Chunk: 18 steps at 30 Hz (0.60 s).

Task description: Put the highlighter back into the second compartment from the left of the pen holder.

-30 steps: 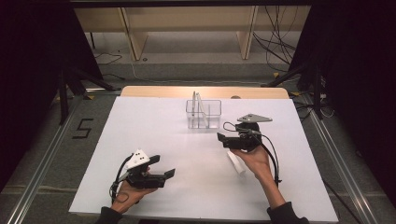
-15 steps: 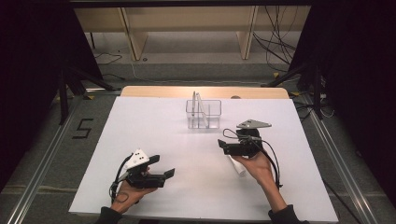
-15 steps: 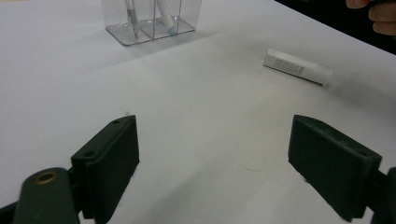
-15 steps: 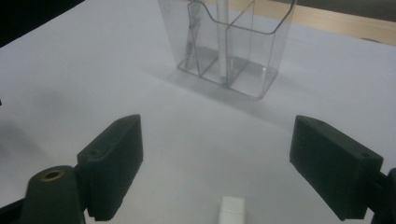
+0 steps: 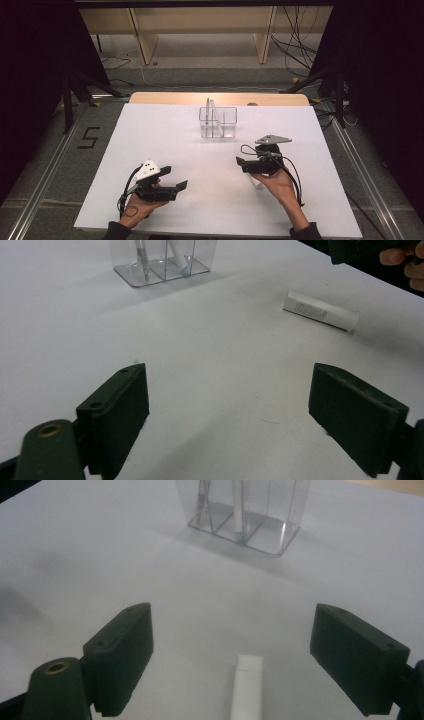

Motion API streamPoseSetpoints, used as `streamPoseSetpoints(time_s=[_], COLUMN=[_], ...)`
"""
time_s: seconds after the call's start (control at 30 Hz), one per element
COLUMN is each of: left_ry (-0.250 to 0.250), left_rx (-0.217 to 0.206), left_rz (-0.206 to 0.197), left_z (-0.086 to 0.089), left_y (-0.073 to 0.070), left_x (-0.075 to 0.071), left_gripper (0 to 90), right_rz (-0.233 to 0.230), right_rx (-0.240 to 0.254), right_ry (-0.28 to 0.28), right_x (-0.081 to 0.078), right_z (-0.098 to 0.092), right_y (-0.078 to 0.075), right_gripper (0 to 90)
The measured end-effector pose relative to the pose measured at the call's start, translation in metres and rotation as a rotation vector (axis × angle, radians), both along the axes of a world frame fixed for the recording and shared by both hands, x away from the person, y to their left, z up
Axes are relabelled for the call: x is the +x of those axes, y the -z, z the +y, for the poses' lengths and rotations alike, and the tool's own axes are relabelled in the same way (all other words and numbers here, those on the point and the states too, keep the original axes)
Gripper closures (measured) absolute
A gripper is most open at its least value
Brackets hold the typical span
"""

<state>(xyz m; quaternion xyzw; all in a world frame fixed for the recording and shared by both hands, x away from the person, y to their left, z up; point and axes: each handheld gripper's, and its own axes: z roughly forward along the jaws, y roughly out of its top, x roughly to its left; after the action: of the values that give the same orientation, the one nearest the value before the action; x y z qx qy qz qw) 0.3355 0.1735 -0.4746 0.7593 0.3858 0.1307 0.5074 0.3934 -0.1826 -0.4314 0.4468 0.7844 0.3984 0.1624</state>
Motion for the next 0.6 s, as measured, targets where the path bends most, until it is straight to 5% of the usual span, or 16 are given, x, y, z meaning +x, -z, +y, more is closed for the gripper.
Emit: streamPoseSetpoints(time_s=[0.6], left_ry=[-0.005], left_rx=[-0.012], left_rz=[0.0], left_z=[0.001], left_y=[-0.001], left_x=[-0.001], left_gripper=[15.9], right_rz=[0.043], right_rx=[-0.052], right_ry=[0.007], right_x=[-0.015], right_z=[-0.001], right_y=[0.009], right_gripper=[17.9])
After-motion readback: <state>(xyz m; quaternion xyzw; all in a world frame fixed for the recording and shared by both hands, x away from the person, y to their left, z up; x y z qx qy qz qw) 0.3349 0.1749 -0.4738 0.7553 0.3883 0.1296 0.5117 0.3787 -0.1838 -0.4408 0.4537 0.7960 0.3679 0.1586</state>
